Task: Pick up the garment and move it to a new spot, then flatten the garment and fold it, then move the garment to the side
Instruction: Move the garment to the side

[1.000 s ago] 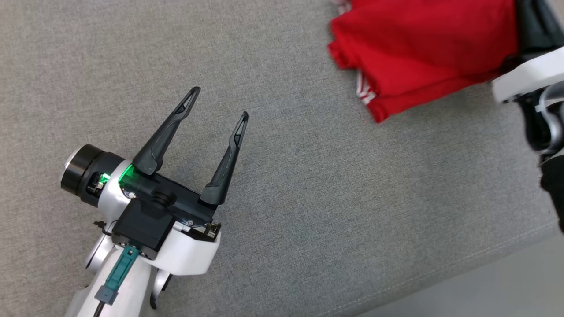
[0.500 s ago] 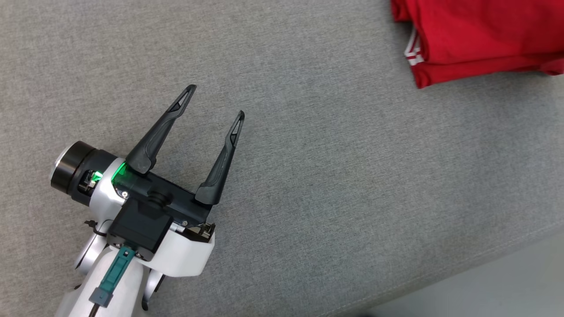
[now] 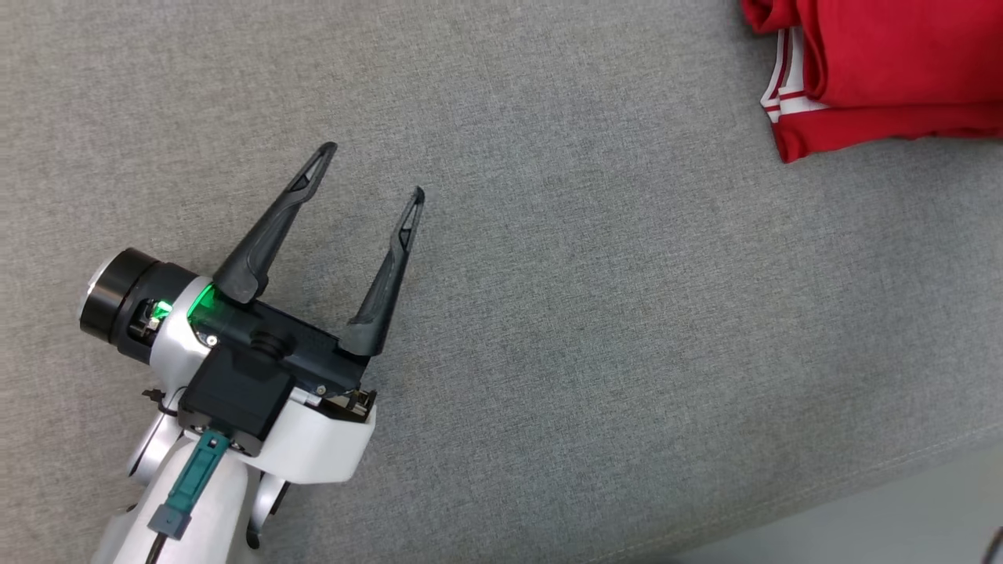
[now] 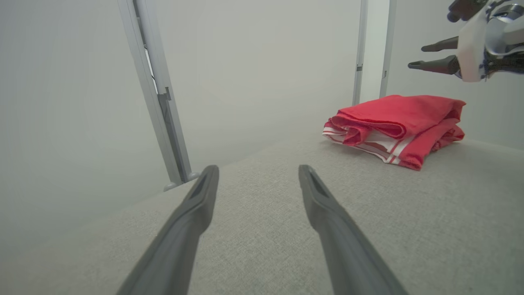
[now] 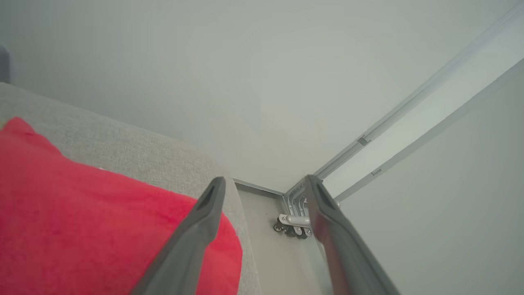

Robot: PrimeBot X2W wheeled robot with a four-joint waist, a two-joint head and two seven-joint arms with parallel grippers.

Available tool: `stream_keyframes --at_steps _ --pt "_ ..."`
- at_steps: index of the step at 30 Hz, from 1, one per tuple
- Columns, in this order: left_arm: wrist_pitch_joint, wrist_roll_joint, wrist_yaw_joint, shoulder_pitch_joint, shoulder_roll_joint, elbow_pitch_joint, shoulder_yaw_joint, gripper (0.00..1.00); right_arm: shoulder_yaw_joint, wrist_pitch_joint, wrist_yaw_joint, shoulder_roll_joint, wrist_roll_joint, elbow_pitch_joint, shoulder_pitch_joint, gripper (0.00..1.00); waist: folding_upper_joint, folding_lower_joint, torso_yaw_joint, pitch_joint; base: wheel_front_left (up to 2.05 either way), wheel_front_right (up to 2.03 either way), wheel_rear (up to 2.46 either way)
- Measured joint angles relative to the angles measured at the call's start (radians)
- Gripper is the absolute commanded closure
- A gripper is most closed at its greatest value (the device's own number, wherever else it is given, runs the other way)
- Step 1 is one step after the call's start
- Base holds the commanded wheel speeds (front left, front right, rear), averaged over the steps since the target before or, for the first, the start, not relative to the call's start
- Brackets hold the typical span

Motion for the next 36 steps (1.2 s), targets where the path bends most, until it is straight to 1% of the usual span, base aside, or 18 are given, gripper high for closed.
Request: stream_keyframes --at_steps 2,4,6,8,9,13,17,19,24,26,32,36 --pt "-0.001 -0.003 0.012 0.001 -0.006 0.007 0.007 0.00 -0.035 0.000 0.000 0.059 -0.020 -0.046 0.011 0.00 0.0000 0.0001 0.004 -0.010 0.00 0.00 0.00" --pt "-0.004 -0.016 0.025 0.002 -0.015 0.017 0.015 0.00 -0.052 0.000 0.000 0.127 0.000 -0.090 0.030 0.00 0.0000 0.0000 0.009 -0.023 0.00 0.00 0.00" --pt "-0.008 -0.048 0.036 0.008 -0.039 0.034 0.024 0.00 -0.023 0.000 0.000 0.179 0.036 -0.115 0.056 0.00 0.0000 0.0000 0.016 -0.037 0.00 0.00 0.00" --pt "0.006 -0.133 0.049 0.031 -0.088 0.061 0.049 0.00 0.013 0.000 0.000 0.219 0.080 -0.152 0.088 0.00 0.0000 0.0000 0.023 -0.054 0.00 0.00 0.00" --pt "0.006 -0.148 0.055 0.039 -0.098 0.070 0.056 0.00 0.027 0.000 0.000 0.240 0.108 -0.173 0.103 0.00 0.0000 0.0001 0.027 -0.063 0.00 0.00 0.00" --pt "-0.009 -0.201 0.086 0.040 -0.114 0.114 0.100 0.00 0.137 0.000 0.000 0.294 0.209 -0.230 0.181 0.00 0.0000 0.0000 0.045 -0.102 0.00 0.00 0.00" --pt "-0.035 -0.230 0.122 0.057 -0.134 0.171 0.129 0.00 0.221 0.000 0.000 0.311 0.293 -0.282 0.272 0.00 0.0000 0.0000 0.069 -0.149 0.00 0.00 0.00" --pt "-0.054 -0.239 0.137 0.078 -0.141 0.233 0.142 0.00 0.279 0.000 0.000 0.324 0.340 -0.343 0.379 0.00 0.0000 0.0000 0.095 -0.207 0.00 0.00 0.00" --pt "-0.066 -0.238 0.153 0.115 -0.148 0.276 0.164 0.00 0.286 0.000 0.000 0.328 0.356 -0.441 0.527 0.00 0.0000 0.0000 0.125 -0.288 0.00 0.00 0.00" --pt "-0.066 -0.239 0.153 0.126 -0.150 0.279 0.168 0.00 0.279 0.000 0.000 0.329 0.362 -0.460 0.556 0.00 0.0000 0.0000 0.130 -0.305 0.00 0.00 0.00" --pt "-0.067 -0.237 0.141 0.196 -0.163 0.279 0.210 0.00 0.269 0.000 0.000 0.332 0.385 -0.590 0.717 0.00 0.0001 0.0000 0.157 -0.397 0.00 0.00 0.00" --pt "-0.067 -0.231 0.109 0.254 -0.167 0.300 0.226 0.00 0.241 0.000 0.000 0.330 0.406 -0.677 0.833 0.00 0.0000 0.0000 0.170 -0.455 0.00 0.00 0.00"
